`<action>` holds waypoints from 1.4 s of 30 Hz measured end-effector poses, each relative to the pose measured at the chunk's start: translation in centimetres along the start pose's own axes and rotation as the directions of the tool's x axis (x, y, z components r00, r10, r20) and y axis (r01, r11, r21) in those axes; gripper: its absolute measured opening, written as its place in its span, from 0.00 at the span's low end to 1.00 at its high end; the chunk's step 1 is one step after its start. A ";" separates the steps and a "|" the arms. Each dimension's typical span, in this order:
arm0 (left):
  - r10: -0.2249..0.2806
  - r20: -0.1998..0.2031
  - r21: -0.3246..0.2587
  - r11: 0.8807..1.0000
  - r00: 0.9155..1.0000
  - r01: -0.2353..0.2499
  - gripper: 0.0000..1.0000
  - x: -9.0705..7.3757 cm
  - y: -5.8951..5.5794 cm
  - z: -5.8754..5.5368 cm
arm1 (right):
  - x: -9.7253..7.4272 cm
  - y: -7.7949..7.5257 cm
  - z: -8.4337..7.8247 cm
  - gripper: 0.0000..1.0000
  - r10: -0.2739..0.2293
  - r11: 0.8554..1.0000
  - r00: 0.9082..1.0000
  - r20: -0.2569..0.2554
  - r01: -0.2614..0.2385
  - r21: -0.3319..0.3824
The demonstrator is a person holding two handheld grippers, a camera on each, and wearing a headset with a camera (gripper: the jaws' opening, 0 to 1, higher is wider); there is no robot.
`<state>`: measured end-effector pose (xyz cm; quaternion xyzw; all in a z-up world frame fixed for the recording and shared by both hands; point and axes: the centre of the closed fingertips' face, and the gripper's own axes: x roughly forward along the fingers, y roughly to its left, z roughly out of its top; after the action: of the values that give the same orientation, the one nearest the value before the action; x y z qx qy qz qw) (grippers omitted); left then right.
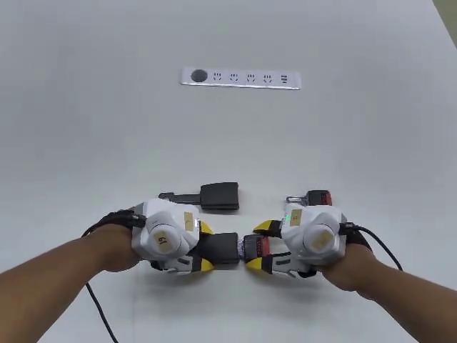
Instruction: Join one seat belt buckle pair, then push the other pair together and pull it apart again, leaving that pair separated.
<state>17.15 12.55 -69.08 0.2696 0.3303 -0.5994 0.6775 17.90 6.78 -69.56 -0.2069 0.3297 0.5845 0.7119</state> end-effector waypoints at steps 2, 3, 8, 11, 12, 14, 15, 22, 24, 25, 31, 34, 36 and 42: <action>-0.001 0.003 0.000 1.000 1.000 0.001 0.33 0.0 0.0 0.0 | 0.0 0.0 0.0 0.34 -0.004 1.000 1.000 -0.002 0.004 -0.003; -0.002 0.004 0.002 1.000 1.000 0.002 0.33 0.1 0.0 -0.1 | -0.1 0.0 -0.1 0.34 -0.007 1.000 1.000 -0.002 0.007 -0.001; -0.005 0.018 0.009 1.000 1.000 0.005 0.33 0.1 0.1 -0.3 | -0.2 -0.1 -0.1 0.34 0.004 1.000 1.000 0.000 -0.004 -0.004; -0.011 0.024 0.015 1.000 1.000 0.010 0.33 0.1 0.0 -0.1 | -0.3 -0.1 -0.2 0.34 0.006 1.000 1.000 0.009 -0.006 -0.005; -0.012 0.025 0.015 1.000 1.000 0.012 0.33 0.0 0.0 -0.1 | -0.4 0.0 -0.2 0.34 0.004 1.000 1.000 0.013 -0.004 -0.002; -0.013 0.029 0.016 1.000 1.000 0.013 0.33 0.1 -0.1 -0.1 | -0.5 0.0 -0.1 0.34 0.001 1.000 1.000 0.024 -0.001 -0.001; -0.015 0.033 0.019 1.000 0.999 0.014 0.33 0.0 -0.1 -0.1 | -0.6 0.1 -0.2 0.34 0.000 1.000 1.000 0.030 0.000 -0.003; -0.033 0.049 0.033 0.999 0.998 0.031 0.33 0.0 -0.1 -0.2 | -0.6 -0.1 -0.1 0.34 0.005 1.000 0.998 0.066 -0.005 -0.004; -0.034 0.054 0.034 0.999 0.998 0.032 0.33 0.0 -0.1 -0.3 | -0.7 0.0 0.0 0.34 0.002 1.000 0.997 0.077 -0.002 -0.001; -0.035 0.055 0.034 0.999 0.998 0.033 0.33 0.0 -0.1 -0.2 | -0.8 0.0 0.0 0.34 0.004 1.000 0.997 0.080 -0.004 0.003; -0.041 0.066 0.031 0.999 0.997 0.040 0.32 0.0 -0.2 -0.1 | -1.0 0.3 0.4 0.33 0.010 1.000 0.996 0.091 -0.010 0.005; -0.044 0.072 0.032 0.999 0.996 0.042 0.32 -0.1 -0.2 0.0 | -1.0 0.5 0.5 0.33 0.007 1.000 0.995 0.095 -0.008 0.003; -0.047 0.074 0.031 0.999 0.996 0.045 0.32 -0.1 -0.2 0.0 | -1.1 0.5 0.6 0.33 0.006 1.000 0.995 0.096 -0.007 0.005; -0.052 0.081 0.034 0.998 0.995 0.050 0.32 -0.2 -0.3 0.0 | -1.1 0.6 0.6 0.33 0.005 1.000 0.994 0.111 -0.006 0.014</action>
<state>16.84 12.60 -68.91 0.2470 0.2992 -0.6323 0.6706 17.37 6.54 -68.26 -0.1680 0.2943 0.5948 0.7290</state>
